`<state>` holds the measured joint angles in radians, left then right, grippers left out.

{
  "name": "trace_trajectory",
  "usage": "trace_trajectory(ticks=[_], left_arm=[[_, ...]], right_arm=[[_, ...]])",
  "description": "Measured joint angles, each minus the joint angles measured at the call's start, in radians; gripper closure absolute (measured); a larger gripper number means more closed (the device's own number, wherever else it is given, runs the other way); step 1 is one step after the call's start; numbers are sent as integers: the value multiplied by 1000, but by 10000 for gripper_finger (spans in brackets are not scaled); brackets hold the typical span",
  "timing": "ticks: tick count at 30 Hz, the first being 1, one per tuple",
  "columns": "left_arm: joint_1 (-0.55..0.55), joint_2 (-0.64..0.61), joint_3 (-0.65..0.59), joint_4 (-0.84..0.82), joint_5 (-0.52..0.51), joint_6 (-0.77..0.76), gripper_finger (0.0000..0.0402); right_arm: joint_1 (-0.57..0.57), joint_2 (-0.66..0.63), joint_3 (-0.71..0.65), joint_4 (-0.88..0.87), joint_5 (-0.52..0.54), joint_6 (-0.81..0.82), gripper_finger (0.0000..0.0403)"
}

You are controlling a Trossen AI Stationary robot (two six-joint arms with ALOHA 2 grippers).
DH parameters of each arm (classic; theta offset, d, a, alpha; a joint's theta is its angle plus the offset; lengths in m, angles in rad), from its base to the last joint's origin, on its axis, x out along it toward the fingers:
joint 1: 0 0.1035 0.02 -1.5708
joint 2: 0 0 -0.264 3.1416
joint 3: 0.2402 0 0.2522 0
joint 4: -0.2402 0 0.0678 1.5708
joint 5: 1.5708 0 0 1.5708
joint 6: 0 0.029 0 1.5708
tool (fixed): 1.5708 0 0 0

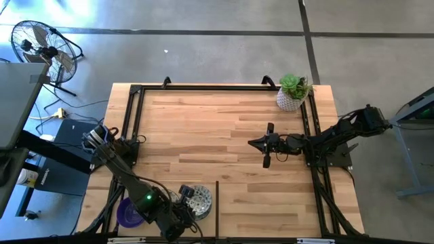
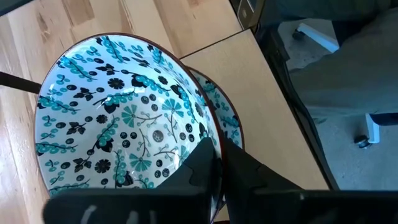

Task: Pick & Place Mini bowls
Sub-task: Stack the blue patterned bowl on top of the other stacked blue patterned bowls on the shelf

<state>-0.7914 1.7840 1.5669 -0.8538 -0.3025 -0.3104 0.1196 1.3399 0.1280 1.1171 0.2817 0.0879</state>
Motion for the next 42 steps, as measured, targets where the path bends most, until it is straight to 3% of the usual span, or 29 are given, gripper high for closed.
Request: trace_trajectory(ticks=[24, 42], left_arm=[[7, 33, -1, -17, 28, -3, 389], [7, 35, -2, -48, 77, -73, 272]], right_arm=[[0, 0, 0, 0, 0, 0, 401], [0, 0, 0, -1, 0, 0, 402]])
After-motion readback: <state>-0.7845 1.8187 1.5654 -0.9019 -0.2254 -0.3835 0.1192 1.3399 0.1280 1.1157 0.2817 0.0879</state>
